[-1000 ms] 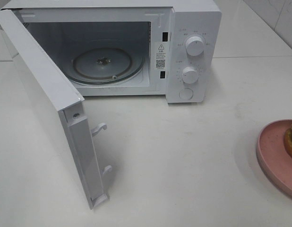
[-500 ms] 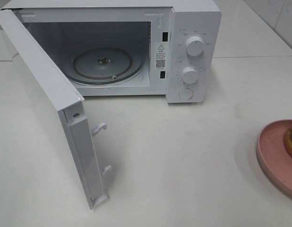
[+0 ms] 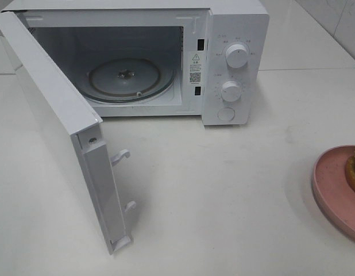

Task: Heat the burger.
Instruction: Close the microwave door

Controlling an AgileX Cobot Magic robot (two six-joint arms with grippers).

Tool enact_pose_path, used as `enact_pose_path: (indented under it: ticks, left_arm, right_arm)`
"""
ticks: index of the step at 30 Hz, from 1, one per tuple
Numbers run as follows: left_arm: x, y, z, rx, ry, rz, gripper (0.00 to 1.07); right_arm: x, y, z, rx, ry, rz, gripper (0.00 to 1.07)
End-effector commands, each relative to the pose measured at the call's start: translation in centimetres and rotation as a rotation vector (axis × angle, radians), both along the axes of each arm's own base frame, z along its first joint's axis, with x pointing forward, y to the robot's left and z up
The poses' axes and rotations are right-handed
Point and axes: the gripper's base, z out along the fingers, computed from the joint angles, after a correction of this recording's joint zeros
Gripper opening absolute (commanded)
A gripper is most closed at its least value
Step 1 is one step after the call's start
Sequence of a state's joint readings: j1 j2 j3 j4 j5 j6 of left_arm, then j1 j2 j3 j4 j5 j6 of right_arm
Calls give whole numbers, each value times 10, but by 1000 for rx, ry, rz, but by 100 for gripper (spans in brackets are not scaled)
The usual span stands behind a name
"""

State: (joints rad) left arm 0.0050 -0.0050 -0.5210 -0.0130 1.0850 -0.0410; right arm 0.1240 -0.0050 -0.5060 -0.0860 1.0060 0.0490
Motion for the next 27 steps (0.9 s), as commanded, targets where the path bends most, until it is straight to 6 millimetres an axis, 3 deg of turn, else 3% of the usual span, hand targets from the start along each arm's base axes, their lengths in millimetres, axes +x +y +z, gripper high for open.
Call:
enact_pose_path:
  ticks: [1, 27]
  left_arm:
    - [0, 0, 0, -4, -18, 1, 101]
    - [0, 0, 0, -4, -18, 1, 101]
  right_arm:
    - [-3, 0, -1, -5, -37, 0, 75]
    - [-3, 0, -1, -5, -37, 0, 75]
